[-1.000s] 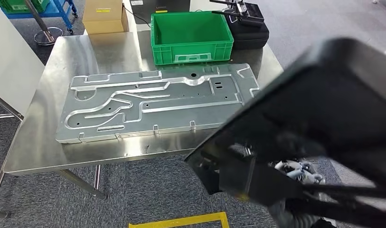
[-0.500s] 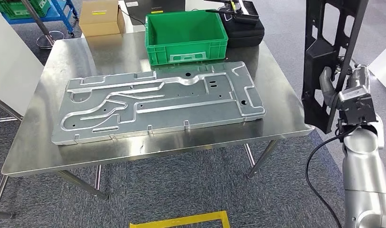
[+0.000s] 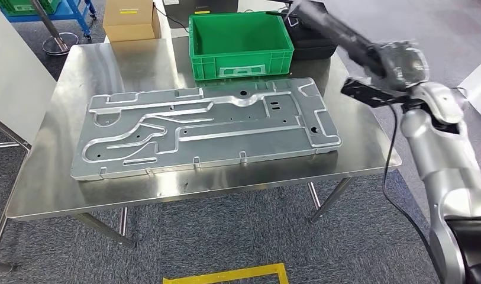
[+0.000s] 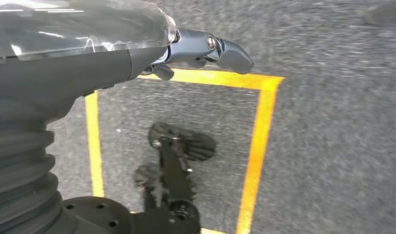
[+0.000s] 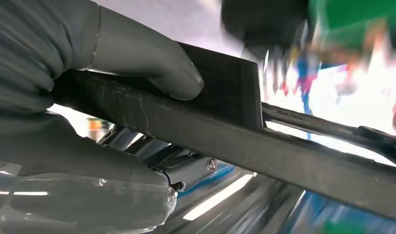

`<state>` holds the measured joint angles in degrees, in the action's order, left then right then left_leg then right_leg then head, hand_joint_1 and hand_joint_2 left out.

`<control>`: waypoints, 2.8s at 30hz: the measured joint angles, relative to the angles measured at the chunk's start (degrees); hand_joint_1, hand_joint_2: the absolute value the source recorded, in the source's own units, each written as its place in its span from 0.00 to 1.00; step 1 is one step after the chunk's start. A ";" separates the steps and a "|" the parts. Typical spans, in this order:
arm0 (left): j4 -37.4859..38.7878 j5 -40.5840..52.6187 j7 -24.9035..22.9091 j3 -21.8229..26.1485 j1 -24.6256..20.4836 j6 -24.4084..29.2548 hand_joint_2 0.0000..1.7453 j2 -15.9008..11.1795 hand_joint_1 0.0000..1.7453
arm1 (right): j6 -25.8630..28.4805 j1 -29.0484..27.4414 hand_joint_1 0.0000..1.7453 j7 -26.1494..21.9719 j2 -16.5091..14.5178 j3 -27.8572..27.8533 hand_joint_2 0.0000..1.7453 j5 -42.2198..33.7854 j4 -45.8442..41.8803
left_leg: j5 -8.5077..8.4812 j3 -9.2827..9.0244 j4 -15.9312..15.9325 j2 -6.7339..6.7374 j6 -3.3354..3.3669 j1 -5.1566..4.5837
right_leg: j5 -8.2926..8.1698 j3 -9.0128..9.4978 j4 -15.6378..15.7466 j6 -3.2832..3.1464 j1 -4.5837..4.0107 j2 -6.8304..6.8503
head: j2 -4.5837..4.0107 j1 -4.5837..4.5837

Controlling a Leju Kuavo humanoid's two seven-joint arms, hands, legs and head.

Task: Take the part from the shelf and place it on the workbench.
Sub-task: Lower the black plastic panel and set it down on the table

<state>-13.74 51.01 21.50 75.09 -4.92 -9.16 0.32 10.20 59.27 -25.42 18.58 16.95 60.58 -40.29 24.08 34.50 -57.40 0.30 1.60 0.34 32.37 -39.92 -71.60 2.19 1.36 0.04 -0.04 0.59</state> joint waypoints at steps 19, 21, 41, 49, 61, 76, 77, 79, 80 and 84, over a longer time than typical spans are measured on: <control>0.30 1.97 3.25 -1.25 -0.16 -1.60 1.00 -0.23 0.00 | 0.37 1.17 0.00 2.21 -19.71 27.15 0.00 8.44 19.33 | 2.80 6.16 -11.31 -0.57 -3.42 0.61 | -6.45 5.32 12.50 -3.21 -0.58 -0.23 | 0.00 0.20; 0.30 2.15 3.34 -1.27 -0.22 -0.62 1.00 -0.27 0.00 | 1.90 0.68 0.00 2.18 -19.71 27.20 0.00 8.04 19.78 | 0.13 2.70 -4.15 -0.63 -3.01 0.47 | -6.09 5.50 12.33 -2.77 -0.79 -0.38 | 0.00 0.19; 0.37 2.45 2.35 -1.43 -0.30 1.07 0.00 -0.11 0.00 | 11.10 -4.73 0.00 -11.53 -20.91 20.16 0.00 -11.14 10.80 | 0.82 0.56 -1.33 -0.60 -2.55 0.36 | -7.29 5.12 13.27 -2.61 -1.10 -0.22 | 0.00 0.18; 0.40 1.89 2.44 -1.38 0.49 0.67 0.00 0.04 0.00 | 12.54 -24.61 0.00 -14.26 -11.84 7.86 0.00 -36.83 -25.98 | 5.47 4.78 -12.75 -0.51 -3.63 0.82 | -6.86 6.19 13.70 -3.12 -0.76 0.37 | 0.00 0.26; 0.45 -1.95 5.72 1.59 2.21 -0.67 0.00 1.57 0.00 | 19.22 -69.75 0.00 -14.15 -6.17 -30.77 0.00 -35.21 -53.67 | 2.04 -2.29 -0.29 -0.80 0.01 0.41 | 2.29 1.08 -0.22 0.24 -0.60 0.00 | -0.01 0.01; 0.45 0.93 6.38 2.36 2.91 -0.99 0.00 2.76 0.00 | 8.89 -65.24 0.00 3.78 -22.87 -80.50 0.00 15.28 -3.37 | 12.01 2.09 -13.39 -0.61 -2.46 -0.18 | -7.44 6.14 14.40 -3.49 -0.71 0.14 | 0.00 0.36; 0.45 1.15 6.28 2.36 2.92 -1.08 0.00 2.76 0.00 | 7.42 -64.47 0.00 6.55 -23.14 -81.99 0.00 16.08 -0.07 | 13.17 2.28 -15.60 -0.61 -2.53 -0.18 | -7.88 5.54 14.34 -3.48 -0.73 0.12 | 0.00 0.36; 0.45 1.73 5.83 2.36 2.91 -1.33 0.00 2.74 0.00 | 3.43 -62.92 0.00 11.92 -23.47 -84.62 0.00 17.14 6.06 | 12.20 -0.83 -13.07 -0.61 -2.47 -0.18 | -8.75 4.42 14.18 -3.34 -0.74 0.01 | 0.00 0.36; 0.45 2.02 5.55 2.36 2.86 -1.46 0.00 2.73 0.00 | 1.09 -62.18 0.00 14.28 -23.60 -85.78 0.00 17.41 8.78 | 10.69 -3.99 -8.65 -0.61 -2.31 -0.19 | -9.17 3.95 14.07 -3.22 -0.74 -0.06 | 0.00 0.36; 0.45 2.81 4.59 2.34 2.42 -1.66 0.00 2.72 0.00 | -6.50 -59.75 0.00 20.31 -24.18 -89.30 0.00 16.80 16.86 | 7.71 -10.87 2.75 -0.67 -1.22 -0.72 | -10.72 3.29 13.79 -2.12 -0.82 -0.12 | 0.00 0.25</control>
<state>-13.29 53.82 26.10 77.43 -2.50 -10.82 3.03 3.70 -0.48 -5.12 -5.60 -72.35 77.39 -23.42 31.79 23.63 -54.65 -0.38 0.38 -0.38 21.65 -36.63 -57.81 0.07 0.55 -0.08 -0.04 0.84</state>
